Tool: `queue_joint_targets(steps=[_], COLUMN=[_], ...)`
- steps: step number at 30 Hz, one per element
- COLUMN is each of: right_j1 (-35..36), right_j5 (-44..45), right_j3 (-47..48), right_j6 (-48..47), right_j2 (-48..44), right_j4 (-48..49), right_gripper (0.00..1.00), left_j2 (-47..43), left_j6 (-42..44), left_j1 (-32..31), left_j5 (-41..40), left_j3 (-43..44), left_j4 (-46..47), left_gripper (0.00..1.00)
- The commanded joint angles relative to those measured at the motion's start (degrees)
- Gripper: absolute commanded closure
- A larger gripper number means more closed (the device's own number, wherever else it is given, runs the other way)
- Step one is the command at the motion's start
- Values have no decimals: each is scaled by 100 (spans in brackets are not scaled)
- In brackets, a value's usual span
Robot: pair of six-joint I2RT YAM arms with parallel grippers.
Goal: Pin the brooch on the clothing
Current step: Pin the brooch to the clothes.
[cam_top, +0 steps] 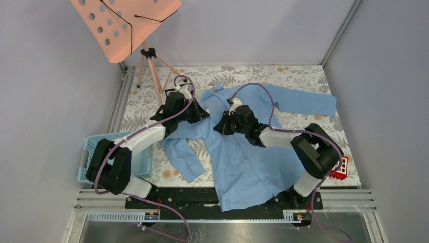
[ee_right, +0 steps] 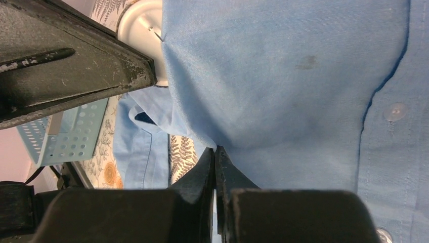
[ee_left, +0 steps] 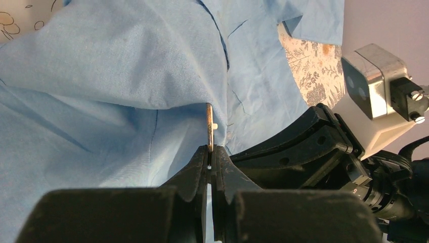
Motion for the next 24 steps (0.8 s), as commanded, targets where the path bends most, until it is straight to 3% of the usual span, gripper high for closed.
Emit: queue_joint_targets(steps=[1, 24], right_j1=[7, 82], right_j5=[-352, -663], right_j3=[96, -327], right_j6=[170, 653], right_j2=[71, -103], right_j4=[118, 447], right_gripper=[100, 100], left_j2=[-360, -409], left_j6=[26, -40], left_j1=[24, 23], left_j5=[-127, -193], left_j3=[-67, -167], left_j4=[765, 1194], left_gripper=[100, 100])
